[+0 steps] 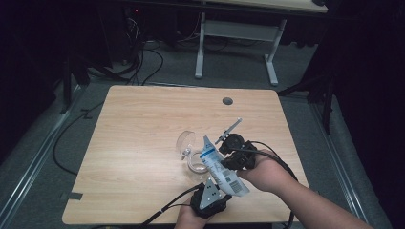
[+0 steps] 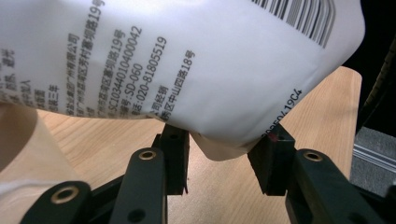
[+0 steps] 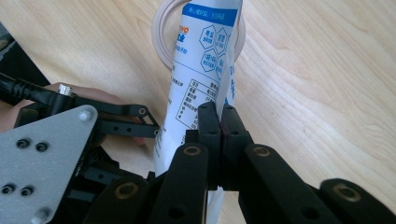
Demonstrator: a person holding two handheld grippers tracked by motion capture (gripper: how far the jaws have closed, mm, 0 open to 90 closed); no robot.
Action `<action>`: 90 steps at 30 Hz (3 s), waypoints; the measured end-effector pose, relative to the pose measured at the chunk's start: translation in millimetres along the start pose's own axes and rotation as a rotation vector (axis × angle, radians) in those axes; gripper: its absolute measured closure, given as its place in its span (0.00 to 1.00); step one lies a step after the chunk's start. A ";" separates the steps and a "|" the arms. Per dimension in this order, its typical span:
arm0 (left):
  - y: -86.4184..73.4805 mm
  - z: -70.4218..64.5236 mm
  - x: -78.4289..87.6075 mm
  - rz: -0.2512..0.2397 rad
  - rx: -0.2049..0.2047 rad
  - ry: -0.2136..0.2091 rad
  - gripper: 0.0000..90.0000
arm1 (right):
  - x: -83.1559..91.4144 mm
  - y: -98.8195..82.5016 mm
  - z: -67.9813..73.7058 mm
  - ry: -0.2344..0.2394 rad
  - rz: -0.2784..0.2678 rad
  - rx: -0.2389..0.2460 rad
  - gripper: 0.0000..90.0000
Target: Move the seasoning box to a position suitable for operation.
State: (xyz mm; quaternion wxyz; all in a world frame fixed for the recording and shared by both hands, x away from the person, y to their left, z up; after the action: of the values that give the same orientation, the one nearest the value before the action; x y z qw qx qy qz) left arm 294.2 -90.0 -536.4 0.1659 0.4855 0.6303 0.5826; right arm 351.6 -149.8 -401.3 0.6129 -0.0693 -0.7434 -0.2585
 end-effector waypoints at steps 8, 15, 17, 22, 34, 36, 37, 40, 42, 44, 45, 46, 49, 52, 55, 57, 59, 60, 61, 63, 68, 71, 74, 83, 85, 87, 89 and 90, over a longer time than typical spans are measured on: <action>4.4 -0.5 2.5 -0.012 0.014 -0.005 0.69 | 1.0 6.6 -0.7 -0.003 -0.008 0.015 1.00; 6.4 -0.5 2.9 -0.021 0.015 -0.004 0.69 | 0.8 11.2 -2.2 -0.002 -0.001 0.031 1.00; 6.6 -0.7 2.7 -0.023 0.018 -0.006 0.69 | 0.5 12.0 -2.3 0.000 0.001 0.029 1.00; 7.6 -1.3 3.1 -0.024 0.007 -0.006 0.69 | 0.7 13.3 -1.8 0.009 -0.006 0.035 1.00; 9.8 -2.6 2.5 -0.027 -0.008 -0.005 0.69 | 0.3 15.0 -4.0 0.019 0.008 0.030 1.00; 10.8 -2.8 2.9 -0.027 -0.003 -0.010 0.69 | 0.5 15.7 -5.2 0.014 0.005 0.031 1.00; 11.0 -3.1 3.0 -0.027 -0.003 -0.011 0.69 | 0.7 15.8 -5.4 0.013 0.005 0.030 1.00; 11.1 -3.7 3.0 -0.027 -0.011 -0.014 0.68 | 0.8 15.9 -5.7 0.006 0.009 0.031 1.00; 11.1 -4.4 2.9 -0.029 -0.020 -0.012 0.68 | 0.8 15.8 -5.8 0.003 0.012 0.033 1.00; 11.4 -5.1 3.0 -0.028 -0.023 -0.013 0.67 | 1.0 15.7 -6.3 0.000 0.012 0.032 1.00; 11.6 -5.2 3.0 -0.027 -0.024 -0.014 0.67 | 1.1 15.7 -6.4 -0.001 0.012 0.032 1.00; 11.8 -5.6 2.8 -0.029 -0.020 -0.016 0.67 | 1.1 15.7 -6.3 -0.003 0.012 0.030 1.00; 12.1 -5.9 2.9 -0.026 -0.019 -0.021 0.67 | 1.3 16.0 -6.3 -0.006 0.011 0.033 1.00; 12.4 -7.2 2.9 -0.028 -0.013 -0.030 0.66 | 1.5 15.9 -6.3 -0.009 0.012 0.032 1.00; 12.5 -8.4 3.3 -0.030 -0.011 -0.040 0.65 | 2.4 15.1 -6.4 -0.009 0.013 0.032 1.00; 12.9 -8.5 3.5 -0.035 -0.013 -0.040 0.65 | 3.5 14.8 -6.9 -0.012 0.014 0.032 1.00; 13.0 -8.2 3.2 -0.036 -0.013 -0.040 0.65 | 3.9 15.2 -7.1 -0.011 0.010 0.030 1.00; 13.1 -8.1 3.1 -0.036 -0.012 -0.040 0.64 | 3.9 15.4 -7.0 -0.012 0.011 0.030 1.00; 13.1 -8.2 3.0 -0.036 -0.011 -0.039 0.64 | 3.9 15.7 -7.0 -0.015 0.014 0.032 1.00; 13.2 -8.8 3.2 -0.036 -0.012 -0.044 0.63 | 3.3 16.7 -7.0 -0.016 0.013 0.035 1.00; 13.3 -9.0 3.3 -0.040 -0.015 -0.050 0.62 | 2.7 17.9 -7.8 -0.017 0.016 0.039 1.00; 13.7 -9.1 3.4 -0.042 -0.016 -0.050 0.62 | 2.7 18.3 -7.7 -0.019 0.018 0.040 1.00; 15.0 -8.6 4.1 -0.042 -0.027 -0.042 0.64 | 3.0 19.1 -7.4 -0.019 0.015 0.036 1.00; 18.6 -8.5 4.5 -0.040 -0.012 -0.044 0.66 | 3.9 21.1 -9.2 -0.016 0.002 0.038 1.00; 18.7 -8.5 4.5 -0.039 -0.014 -0.042 0.66 | 2.8 21.6 -9.3 -0.014 0.002 0.040 1.00; 18.9 -8.3 4.7 -0.041 -0.014 -0.042 0.66 | 2.6 22.4 -9.0 -0.013 0.006 0.041 1.00; 19.0 -8.1 4.9 -0.042 -0.014 -0.042 0.66 | 2.2 23.3 -8.7 -0.011 0.004 0.045 1.00; 18.9 -8.1 4.9 -0.041 -0.015 -0.042 0.66 | 2.2 23.6 -8.4 -0.012 0.006 0.044 1.00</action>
State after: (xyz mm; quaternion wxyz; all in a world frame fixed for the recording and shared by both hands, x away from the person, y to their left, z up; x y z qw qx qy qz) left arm 293.5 -93.6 -515.5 0.1945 0.4833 0.6321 0.5736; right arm 368.3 -134.0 -391.2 0.6105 -0.0597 -0.7526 -0.2396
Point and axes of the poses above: each handheld gripper's, and its own axes: x roughly backward along the jaws, y roughly out of its top, z roughly to its left, the point moved 6 cm from there along -x, roughly forward along the jaws, and after that the axes turned 15 degrees about x, right-handed, at the moved point
